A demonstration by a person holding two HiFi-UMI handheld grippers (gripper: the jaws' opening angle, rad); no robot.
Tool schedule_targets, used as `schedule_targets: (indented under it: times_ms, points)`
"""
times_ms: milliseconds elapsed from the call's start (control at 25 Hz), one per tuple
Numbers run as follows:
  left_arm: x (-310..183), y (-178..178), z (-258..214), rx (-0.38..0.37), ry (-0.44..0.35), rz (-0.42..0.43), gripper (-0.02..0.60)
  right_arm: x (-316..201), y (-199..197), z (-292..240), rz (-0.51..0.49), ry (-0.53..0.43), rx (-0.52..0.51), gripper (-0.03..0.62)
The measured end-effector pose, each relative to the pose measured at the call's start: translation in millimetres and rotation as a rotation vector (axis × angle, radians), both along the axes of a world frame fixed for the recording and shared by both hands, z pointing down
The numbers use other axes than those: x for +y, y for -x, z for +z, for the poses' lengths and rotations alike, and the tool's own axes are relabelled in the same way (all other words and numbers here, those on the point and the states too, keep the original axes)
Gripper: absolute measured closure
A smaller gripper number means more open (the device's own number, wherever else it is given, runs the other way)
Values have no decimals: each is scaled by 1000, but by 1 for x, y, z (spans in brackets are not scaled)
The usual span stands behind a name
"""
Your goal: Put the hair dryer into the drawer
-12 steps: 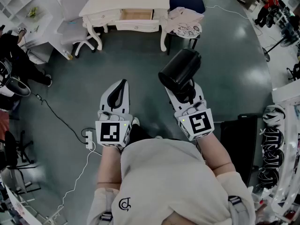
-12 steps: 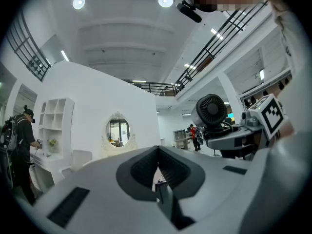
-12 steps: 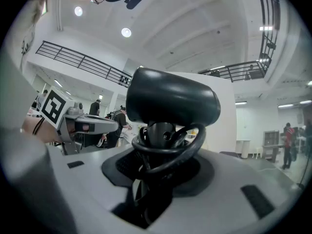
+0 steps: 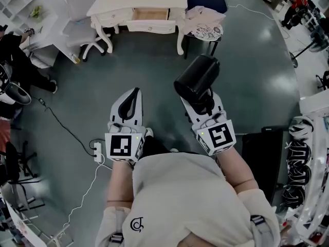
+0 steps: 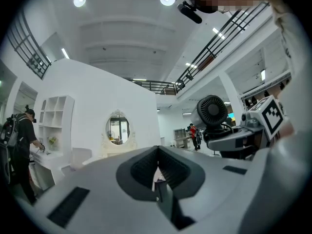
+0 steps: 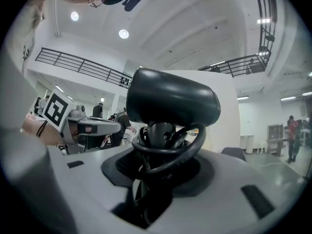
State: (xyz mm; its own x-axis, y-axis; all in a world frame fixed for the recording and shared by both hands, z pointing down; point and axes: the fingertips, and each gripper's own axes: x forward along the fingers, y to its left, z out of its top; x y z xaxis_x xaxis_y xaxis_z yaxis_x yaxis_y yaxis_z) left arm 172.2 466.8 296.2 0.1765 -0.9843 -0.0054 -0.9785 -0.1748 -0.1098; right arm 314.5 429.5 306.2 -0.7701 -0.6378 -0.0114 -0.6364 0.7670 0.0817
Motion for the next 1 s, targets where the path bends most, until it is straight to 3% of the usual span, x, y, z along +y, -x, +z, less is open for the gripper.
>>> schedule_targets:
  times_ms: [280, 520, 1000]
  points:
    - [-16, 14, 10, 3, 13, -5, 568, -21, 10, 12, -8, 56, -20, 418]
    - [-59, 49, 17, 19, 12, -9, 569, -63, 42, 25, -10, 80, 0, 418]
    - [-241, 177, 13, 30, 22, 50, 568, -235, 170, 26, 36, 104, 36, 418]
